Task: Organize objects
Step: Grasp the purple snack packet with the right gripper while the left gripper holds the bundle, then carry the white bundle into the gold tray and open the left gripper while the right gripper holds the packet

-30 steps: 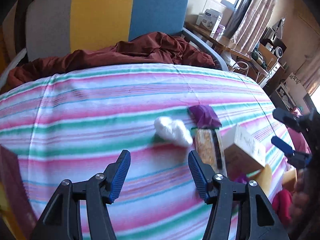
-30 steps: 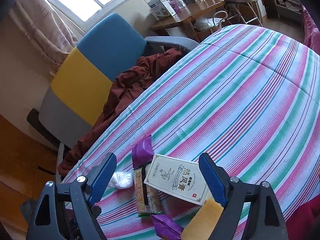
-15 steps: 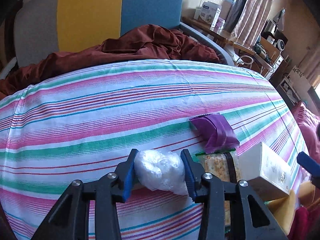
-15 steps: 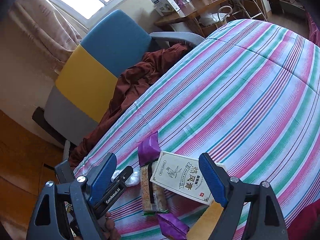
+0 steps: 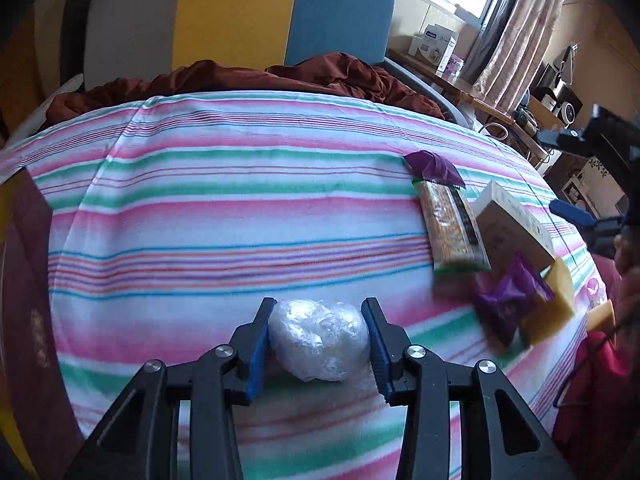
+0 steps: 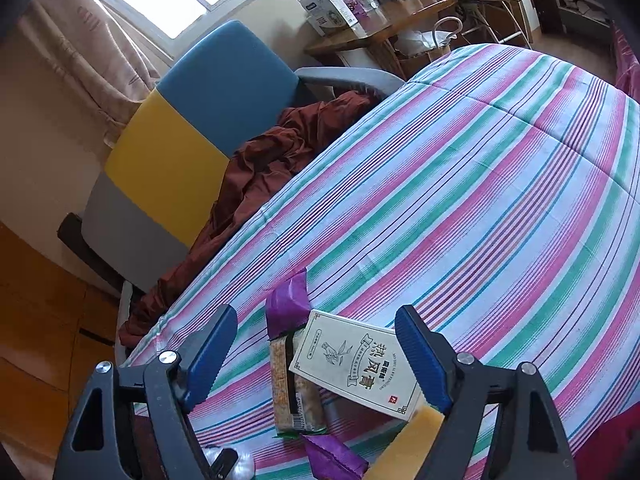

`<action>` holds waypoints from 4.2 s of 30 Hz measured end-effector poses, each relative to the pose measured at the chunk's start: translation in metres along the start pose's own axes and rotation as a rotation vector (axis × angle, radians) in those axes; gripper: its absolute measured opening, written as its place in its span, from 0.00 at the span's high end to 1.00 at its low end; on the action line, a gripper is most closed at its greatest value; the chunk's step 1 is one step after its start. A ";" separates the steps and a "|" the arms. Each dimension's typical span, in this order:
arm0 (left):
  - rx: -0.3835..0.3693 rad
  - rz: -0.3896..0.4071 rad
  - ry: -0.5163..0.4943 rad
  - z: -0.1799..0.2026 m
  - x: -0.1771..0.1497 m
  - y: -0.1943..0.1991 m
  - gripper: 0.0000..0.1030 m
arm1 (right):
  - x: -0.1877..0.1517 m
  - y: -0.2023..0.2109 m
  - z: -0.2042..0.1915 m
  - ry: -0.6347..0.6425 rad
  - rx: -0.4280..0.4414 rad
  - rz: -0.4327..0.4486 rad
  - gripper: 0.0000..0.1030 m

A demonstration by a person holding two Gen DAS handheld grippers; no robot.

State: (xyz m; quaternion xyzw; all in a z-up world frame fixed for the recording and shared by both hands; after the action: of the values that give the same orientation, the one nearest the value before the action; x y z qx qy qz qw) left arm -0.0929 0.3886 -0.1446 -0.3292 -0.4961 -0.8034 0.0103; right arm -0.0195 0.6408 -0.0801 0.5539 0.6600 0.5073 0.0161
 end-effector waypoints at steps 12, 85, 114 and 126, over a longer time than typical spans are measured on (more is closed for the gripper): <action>-0.039 0.030 -0.075 0.000 -0.035 0.021 0.58 | -0.023 -0.026 -0.040 0.229 -0.058 -0.111 0.26; 0.035 0.236 -0.068 -0.038 -0.026 0.154 0.60 | -0.167 -0.079 -0.128 0.845 -0.100 -0.383 0.64; 0.103 0.291 0.567 -0.303 -0.026 0.227 0.60 | -0.169 -0.081 -0.130 0.898 -0.135 -0.361 0.65; 0.157 0.129 0.400 -0.283 0.002 0.147 0.59 | -0.167 -0.084 -0.131 0.906 -0.137 -0.361 0.65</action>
State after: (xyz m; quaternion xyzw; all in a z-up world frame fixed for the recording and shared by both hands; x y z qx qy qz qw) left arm -0.1904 0.0873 -0.1096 -0.1925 -0.5230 -0.8093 0.1857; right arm -0.0911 0.4413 -0.1646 0.1520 0.6511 0.7287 -0.1485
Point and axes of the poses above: each gripper's, at about its wrist camera, not at the fingertips, and y roughly against the way its jaws point, z to its right, x to its top, the point moved 7 cm from there along -y, roughly the way its jaws point, and after that the axes turned 8 degrees about y, right-handed, at the moved point
